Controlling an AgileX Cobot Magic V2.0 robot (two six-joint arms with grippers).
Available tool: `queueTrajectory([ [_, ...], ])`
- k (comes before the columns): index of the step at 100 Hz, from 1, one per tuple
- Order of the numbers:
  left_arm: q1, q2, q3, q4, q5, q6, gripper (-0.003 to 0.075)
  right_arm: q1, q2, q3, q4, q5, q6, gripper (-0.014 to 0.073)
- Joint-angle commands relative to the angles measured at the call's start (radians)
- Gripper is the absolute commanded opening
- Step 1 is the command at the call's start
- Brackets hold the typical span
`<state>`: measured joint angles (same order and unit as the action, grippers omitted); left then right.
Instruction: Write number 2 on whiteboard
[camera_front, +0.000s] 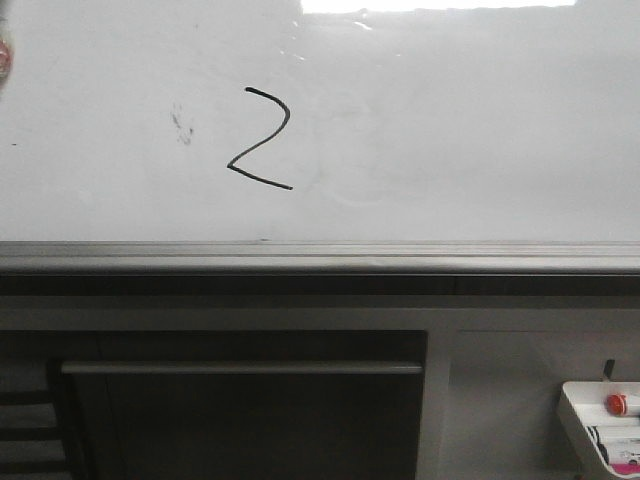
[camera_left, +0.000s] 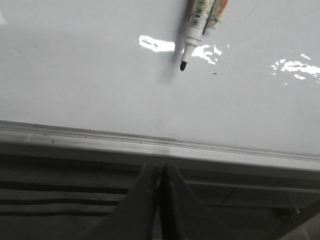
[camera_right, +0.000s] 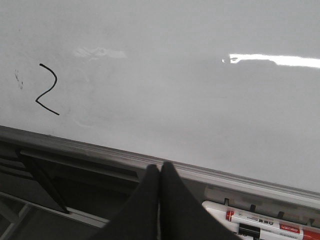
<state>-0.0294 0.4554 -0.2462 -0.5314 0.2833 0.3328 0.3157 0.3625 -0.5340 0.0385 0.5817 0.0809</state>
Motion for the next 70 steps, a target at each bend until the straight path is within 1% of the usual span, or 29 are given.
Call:
queueTrajectory([
  [1,-0.003,-0.102,0.037,0.006,-0.115,-0.007,-0.0018,-0.005,0.006,-0.025,0.000,-0.080,-0.001,-0.0072],
  [16,-0.002,-0.296,0.154,0.037,-0.232,0.007,-0.0018,-0.005,0.006,-0.025,0.000,-0.080,-0.001,-0.0072],
  [26,-0.016,-0.390,0.196,0.105,-0.244,0.007,-0.0018,-0.005,0.006,-0.025,0.000,-0.080,-0.001,-0.0072],
  [37,-0.025,-0.463,0.240,0.132,-0.258,-0.004,-0.0018,-0.005,0.006,-0.025,0.000,-0.080,-0.001,-0.0072],
  [41,-0.025,-0.489,0.250,0.179,-0.256,-0.041,-0.0018,-0.005,0.006,-0.025,0.000,-0.080,-0.001,-0.0072],
  [45,-0.025,-0.489,0.263,0.246,-0.271,-0.118,-0.0018,-0.005,0.006,-0.025,0.000,-0.080,-0.001,-0.0072],
  [51,-0.025,-0.487,0.279,0.426,-0.273,-0.269,-0.0018,-0.005,0.006,-0.025,0.000,-0.080,-0.001,-0.0072],
  [52,-0.025,-0.487,0.279,0.426,-0.273,-0.285,-0.0018,-0.005,0.006,-0.025,0.000,-0.080,-0.001,-0.0072],
  [57,-0.025,-0.487,0.279,0.531,-0.247,-0.380,-0.0018,-0.005,0.006,-0.025,0.000,-0.080,-0.001,-0.0072],
  [61,-0.025,-0.487,0.279,0.548,-0.243,-0.390,-0.0018,-0.005,0.006,-0.025,0.000,-0.080,-0.001,-0.0072],
  [70,-0.025,-0.487,0.279,0.524,-0.243,-0.390,-0.0018,-0.005,0.006,-0.025,0.000,-0.080,-0.001,-0.0072],
])
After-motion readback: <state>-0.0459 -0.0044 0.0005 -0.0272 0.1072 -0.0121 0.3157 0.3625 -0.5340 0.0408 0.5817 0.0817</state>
